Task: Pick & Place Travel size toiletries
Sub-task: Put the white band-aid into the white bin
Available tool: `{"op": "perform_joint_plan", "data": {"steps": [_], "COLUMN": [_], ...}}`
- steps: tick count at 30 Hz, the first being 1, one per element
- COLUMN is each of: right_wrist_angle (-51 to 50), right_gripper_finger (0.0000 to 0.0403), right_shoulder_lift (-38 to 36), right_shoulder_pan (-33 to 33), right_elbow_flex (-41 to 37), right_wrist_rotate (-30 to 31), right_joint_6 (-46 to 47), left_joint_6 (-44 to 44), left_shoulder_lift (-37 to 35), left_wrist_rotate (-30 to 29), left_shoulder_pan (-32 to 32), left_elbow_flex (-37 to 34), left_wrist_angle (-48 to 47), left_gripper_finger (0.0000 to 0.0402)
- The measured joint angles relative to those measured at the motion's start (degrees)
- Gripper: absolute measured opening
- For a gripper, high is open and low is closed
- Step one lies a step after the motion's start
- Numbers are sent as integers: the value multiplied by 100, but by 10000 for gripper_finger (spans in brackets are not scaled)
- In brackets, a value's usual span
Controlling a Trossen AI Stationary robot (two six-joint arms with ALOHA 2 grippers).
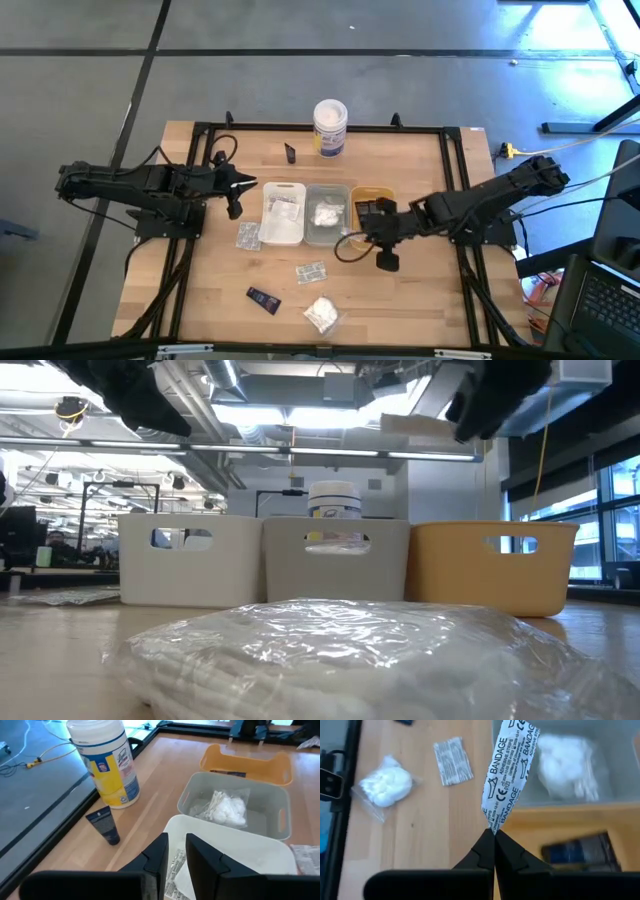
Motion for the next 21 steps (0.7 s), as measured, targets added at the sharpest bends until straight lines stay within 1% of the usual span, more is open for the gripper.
{"op": "perform_joint_plan", "data": {"steps": [6, 8, 11, 13, 15, 17, 19, 21], "right_wrist_angle": [270, 322, 412, 520, 667, 837, 1002, 1089], "right_gripper_finger": [0, 0, 0, 0, 0, 0, 0, 0], "right_shoulder_lift": [-2, -2, -2, -2, -2, -2, -2, -2], "right_shoulder_pan": [-552, -755, -1053, -1229, -1383, -1508, -1616, -1711], "right_elbow_flex": [2, 4, 4, 4, 4, 6, 6, 8], "right_wrist_rotate": [-436, -663, -952, -1128, -1354, -1644, -2001, -2292], "right_joint_6": [-1104, -1375, -1785, -2048, -2287, -2487, -2644, -2701], "left_joint_6": [9, 182, 832, 1263, 1703, 2164, 2831, 3584], "left_shoulder_lift": [114, 262, 602, 927, 1248, 1560, 1829, 2082], "left_wrist_rotate": [254, 435, 915, 1213, 1249, 1147, 987, 968], "left_shoulder_pan": [1, 6, 4, 0, 0, 0, 0, 0], "left_elbow_flex": [2, 2, 2, 2, 2, 2, 2, 2], "left_wrist_angle": [265, 693, 1466, 2071, 2507, 2930, 3254, 3489], "left_gripper_finger": [63, 63, 73, 89, 112, 135, 155, 168]}}
